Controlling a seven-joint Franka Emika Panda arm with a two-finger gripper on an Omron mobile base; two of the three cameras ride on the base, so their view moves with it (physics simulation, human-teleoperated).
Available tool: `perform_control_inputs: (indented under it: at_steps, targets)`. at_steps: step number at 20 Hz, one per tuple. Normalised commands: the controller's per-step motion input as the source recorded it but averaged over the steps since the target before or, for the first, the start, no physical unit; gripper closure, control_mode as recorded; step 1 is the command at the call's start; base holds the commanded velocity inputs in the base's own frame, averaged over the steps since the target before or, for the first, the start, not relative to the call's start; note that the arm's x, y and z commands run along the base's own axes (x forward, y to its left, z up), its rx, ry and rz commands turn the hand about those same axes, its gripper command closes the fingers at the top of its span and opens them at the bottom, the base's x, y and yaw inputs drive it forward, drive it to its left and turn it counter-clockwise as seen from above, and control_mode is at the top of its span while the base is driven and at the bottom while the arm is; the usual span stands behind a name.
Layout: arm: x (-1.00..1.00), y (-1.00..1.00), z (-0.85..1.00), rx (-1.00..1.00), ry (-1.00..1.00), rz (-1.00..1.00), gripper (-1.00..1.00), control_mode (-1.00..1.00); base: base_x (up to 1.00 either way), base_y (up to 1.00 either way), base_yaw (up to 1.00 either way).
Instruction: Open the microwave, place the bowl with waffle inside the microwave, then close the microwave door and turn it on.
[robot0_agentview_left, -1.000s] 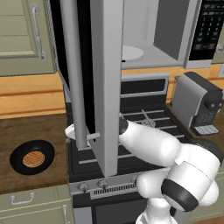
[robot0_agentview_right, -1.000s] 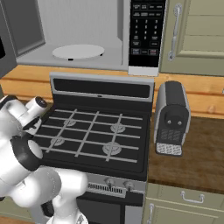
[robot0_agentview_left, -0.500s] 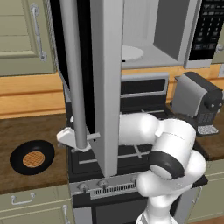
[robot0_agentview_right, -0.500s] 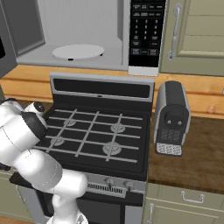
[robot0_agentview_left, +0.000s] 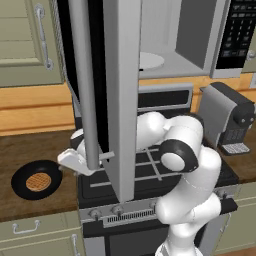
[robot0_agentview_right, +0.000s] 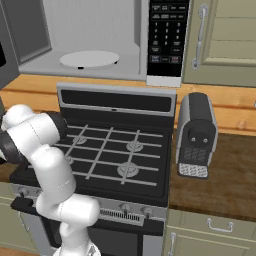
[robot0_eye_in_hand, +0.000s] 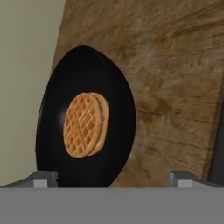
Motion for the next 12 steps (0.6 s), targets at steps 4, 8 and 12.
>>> perform_control_inputs:
  at_steps: [4, 8, 12]
  targets:
    - [0.26, 0.32, -0.15, 0.0, 0.03, 0.0, -1.0, -1.0, 0.0, 0.0, 0.0]
    - [0.28, 0.31, -0.24, 0.0, 0.04, 0.0, -1.0, -1.0, 0.0, 0.0, 0.0]
    - [0.27, 0.23, -0.26, 0.0, 0.03, 0.0, -1.0, -1.0, 0.0, 0.0, 0.0]
